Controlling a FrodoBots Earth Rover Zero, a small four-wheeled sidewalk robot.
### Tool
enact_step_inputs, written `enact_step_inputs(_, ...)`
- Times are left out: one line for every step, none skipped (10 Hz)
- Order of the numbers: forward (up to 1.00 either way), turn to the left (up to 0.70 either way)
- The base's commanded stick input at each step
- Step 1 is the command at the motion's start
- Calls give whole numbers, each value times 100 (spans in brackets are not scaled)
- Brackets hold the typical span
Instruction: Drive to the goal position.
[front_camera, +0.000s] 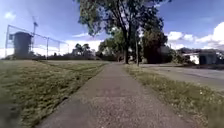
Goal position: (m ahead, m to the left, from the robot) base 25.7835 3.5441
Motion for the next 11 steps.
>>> enact_step_inputs(100, 0)
enact_step_inputs(100, 0)
enact_step_inputs(100, 0)
enact_step_inputs(100, 0)
enact_step_inputs(100, 0)
enact_step_inputs(100, 0)
enact_step_inputs(100, 0)
enact_step_inputs(100, 0)
enact_step_inputs(100, 0)
enact_step_inputs(100, 0)
enact_step_inputs(100, 0)
